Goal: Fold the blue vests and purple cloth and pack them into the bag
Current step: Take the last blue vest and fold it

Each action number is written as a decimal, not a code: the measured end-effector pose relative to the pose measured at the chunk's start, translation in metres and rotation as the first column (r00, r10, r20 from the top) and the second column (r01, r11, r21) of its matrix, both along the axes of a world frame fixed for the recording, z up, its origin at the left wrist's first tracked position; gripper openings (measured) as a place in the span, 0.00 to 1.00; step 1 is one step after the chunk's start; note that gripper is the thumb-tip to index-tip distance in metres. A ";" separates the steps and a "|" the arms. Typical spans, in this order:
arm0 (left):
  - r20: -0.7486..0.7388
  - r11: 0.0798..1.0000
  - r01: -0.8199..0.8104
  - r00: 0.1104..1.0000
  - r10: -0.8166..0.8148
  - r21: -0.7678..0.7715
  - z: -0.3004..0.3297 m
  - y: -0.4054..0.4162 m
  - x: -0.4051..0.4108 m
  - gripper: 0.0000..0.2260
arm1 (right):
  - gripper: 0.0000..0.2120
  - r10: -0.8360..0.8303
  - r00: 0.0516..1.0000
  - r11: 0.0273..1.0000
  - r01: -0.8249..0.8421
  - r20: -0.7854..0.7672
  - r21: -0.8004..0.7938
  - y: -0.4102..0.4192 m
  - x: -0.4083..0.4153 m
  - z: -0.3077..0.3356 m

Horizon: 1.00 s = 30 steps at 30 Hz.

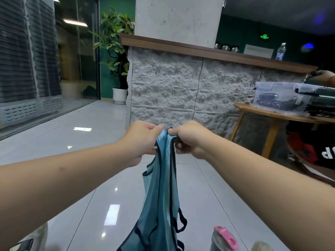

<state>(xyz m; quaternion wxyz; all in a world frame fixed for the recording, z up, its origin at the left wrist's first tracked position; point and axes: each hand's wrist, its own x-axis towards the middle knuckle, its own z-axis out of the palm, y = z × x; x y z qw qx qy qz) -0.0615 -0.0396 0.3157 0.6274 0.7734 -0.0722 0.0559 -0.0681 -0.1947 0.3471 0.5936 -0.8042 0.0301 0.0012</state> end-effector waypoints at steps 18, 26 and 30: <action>-0.209 0.837 0.445 0.828 -0.520 -0.319 -0.004 -0.004 -0.002 0.36 | 0.05 0.081 0.988 0.971 -0.048 0.133 -0.235 -0.007 -0.003 0.007; -0.043 0.992 0.083 0.996 -0.079 0.098 -0.013 0.021 -0.006 0.08 | 0.10 0.145 0.977 0.946 -0.091 0.155 -0.311 -0.024 -0.003 0.016; -0.115 0.856 0.230 0.973 -0.199 0.464 -0.043 0.043 0.005 0.14 | 0.10 0.179 0.964 0.964 -0.133 0.194 -0.232 -0.030 -0.005 0.021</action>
